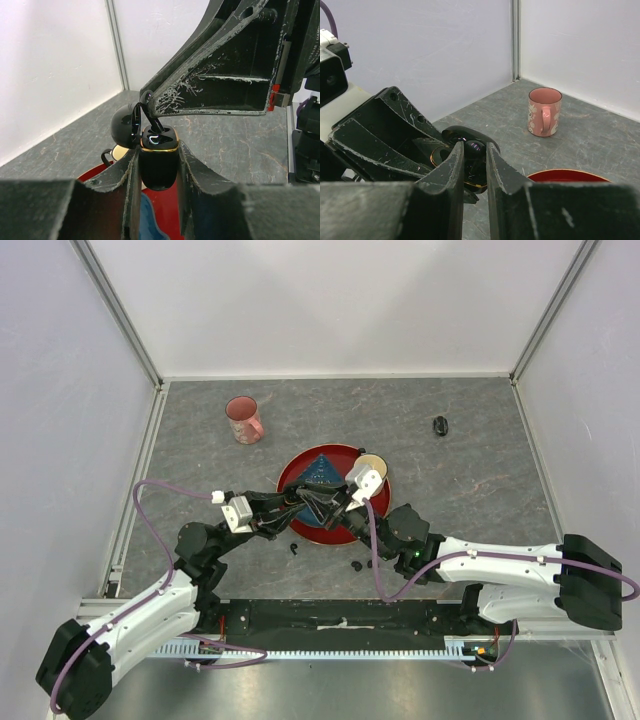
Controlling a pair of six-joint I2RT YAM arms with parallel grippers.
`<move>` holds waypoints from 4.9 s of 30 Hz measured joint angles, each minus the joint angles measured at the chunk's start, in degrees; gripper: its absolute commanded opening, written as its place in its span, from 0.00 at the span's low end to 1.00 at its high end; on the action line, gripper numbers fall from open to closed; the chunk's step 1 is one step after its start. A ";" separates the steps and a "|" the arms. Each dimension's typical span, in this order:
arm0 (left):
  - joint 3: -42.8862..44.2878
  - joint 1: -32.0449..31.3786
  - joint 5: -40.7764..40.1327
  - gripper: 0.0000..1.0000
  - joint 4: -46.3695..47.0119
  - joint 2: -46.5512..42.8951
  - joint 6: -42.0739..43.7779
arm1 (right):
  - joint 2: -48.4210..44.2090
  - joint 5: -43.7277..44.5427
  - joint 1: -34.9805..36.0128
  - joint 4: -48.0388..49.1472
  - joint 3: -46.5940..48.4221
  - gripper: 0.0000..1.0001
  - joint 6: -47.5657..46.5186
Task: Insert the wireless bluetooth earbuds into the charging case
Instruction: Place the earbud in the charging case, then pick up the earbud from the center of the board.
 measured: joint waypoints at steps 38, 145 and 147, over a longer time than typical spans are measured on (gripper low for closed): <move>-0.07 -0.17 -1.62 0.02 -0.22 -0.28 -1.68 | 0.22 1.86 1.49 0.09 0.00 0.00 -7.45; 1.66 -0.26 -35.36 0.02 -20.13 -23.56 7.28 | 30.86 0.44 -0.92 -58.47 23.10 0.52 68.67; 1.55 -0.26 -36.63 0.02 -19.96 -23.56 7.56 | 31.36 0.33 -0.85 -58.49 23.17 0.50 69.09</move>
